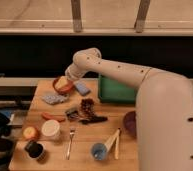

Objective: Stack bowls on top of each other

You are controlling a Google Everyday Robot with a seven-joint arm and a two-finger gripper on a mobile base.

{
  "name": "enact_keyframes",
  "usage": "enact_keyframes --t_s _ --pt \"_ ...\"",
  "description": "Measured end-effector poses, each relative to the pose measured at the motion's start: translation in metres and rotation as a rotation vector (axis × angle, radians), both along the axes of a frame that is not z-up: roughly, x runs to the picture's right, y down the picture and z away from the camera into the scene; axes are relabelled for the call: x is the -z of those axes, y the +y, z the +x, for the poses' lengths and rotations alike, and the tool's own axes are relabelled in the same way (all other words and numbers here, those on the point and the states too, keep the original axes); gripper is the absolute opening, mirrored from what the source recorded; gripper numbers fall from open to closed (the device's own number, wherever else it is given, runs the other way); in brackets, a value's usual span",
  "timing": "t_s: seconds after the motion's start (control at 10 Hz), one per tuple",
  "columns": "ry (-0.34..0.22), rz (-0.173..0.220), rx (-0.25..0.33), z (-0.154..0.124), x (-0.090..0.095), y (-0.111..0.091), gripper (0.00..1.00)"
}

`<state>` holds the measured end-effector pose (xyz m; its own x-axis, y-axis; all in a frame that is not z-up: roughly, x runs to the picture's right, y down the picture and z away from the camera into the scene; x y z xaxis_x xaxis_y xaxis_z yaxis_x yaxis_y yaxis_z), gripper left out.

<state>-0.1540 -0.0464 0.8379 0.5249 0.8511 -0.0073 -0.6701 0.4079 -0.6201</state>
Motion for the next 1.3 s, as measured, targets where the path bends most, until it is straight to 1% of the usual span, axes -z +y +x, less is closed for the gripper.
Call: enact_keyframes --t_s 0.2,0.4,0.6,0.8,1.0,1.1,1.3 --pt "-0.004 0.008 -0.014 -0.003 -0.033 -0.002 0.8" --pt "0.005 0.017 -0.026 -0.003 -0.054 -0.007 0.8" --pt "0.036 0.028 -0.03 0.008 -0.069 -0.013 0.8" --pt "0.059 0.017 -0.018 0.009 -0.082 -0.01 0.8" --pt "0.073 -0.001 -0.023 0.016 -0.095 -0.005 0.8" --pt "0.07 -0.015 -0.025 0.014 -0.101 0.001 0.8" --pt "0.046 -0.045 -0.039 0.004 -0.112 0.012 0.8"
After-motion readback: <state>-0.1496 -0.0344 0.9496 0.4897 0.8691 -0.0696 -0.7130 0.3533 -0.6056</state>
